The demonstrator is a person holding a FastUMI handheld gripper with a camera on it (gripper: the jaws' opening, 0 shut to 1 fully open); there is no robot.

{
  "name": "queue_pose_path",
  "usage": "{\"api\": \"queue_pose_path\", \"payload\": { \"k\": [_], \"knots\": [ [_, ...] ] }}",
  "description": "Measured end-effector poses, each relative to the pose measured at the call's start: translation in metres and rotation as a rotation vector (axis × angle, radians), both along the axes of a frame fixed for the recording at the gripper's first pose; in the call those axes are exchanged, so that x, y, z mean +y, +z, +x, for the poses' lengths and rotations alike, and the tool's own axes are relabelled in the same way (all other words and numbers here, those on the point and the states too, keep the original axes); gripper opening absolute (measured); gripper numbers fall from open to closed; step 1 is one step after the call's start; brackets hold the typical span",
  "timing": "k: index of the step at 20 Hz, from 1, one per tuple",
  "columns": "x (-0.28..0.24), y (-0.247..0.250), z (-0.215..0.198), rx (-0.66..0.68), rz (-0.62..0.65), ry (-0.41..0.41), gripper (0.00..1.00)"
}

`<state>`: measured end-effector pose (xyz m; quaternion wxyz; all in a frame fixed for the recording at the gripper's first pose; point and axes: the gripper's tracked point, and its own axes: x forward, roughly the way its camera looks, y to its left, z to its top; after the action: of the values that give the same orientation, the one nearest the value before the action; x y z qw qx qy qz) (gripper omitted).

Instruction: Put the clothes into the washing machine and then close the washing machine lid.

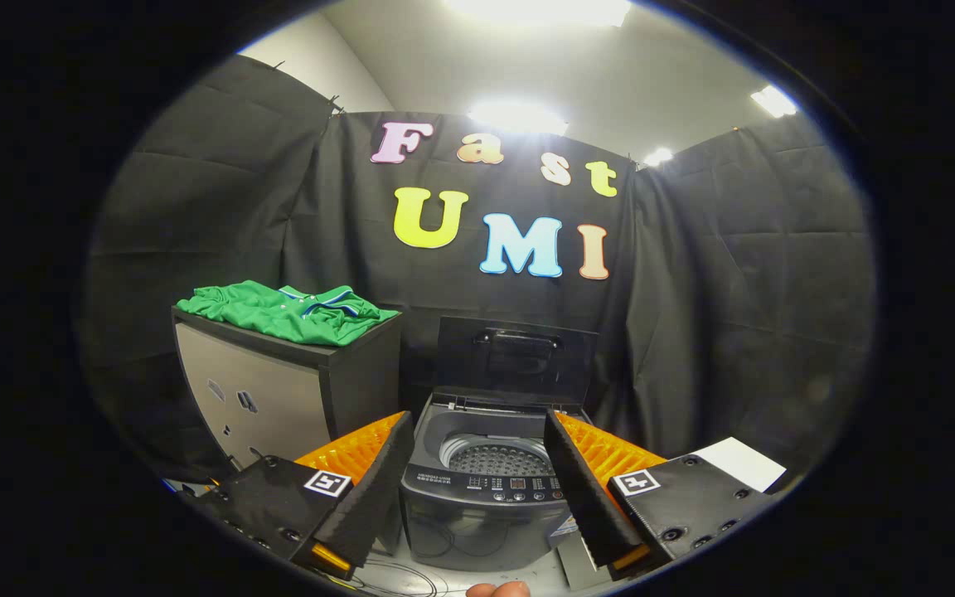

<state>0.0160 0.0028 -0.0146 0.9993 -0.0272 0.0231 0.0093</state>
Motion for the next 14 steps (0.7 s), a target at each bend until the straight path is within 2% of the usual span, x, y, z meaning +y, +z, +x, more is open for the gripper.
{"api": "queue_pose_path", "payload": {
  "k": [6,10,14],
  "knots": [
    [0.005,0.011,0.014,-0.01,-0.039,0.023,0.98],
    [0.02,0.032,0.033,-0.04,-0.067,0.081,0.97],
    [0.056,0.057,0.061,-0.026,-0.087,0.223,0.97]
  ]
}}
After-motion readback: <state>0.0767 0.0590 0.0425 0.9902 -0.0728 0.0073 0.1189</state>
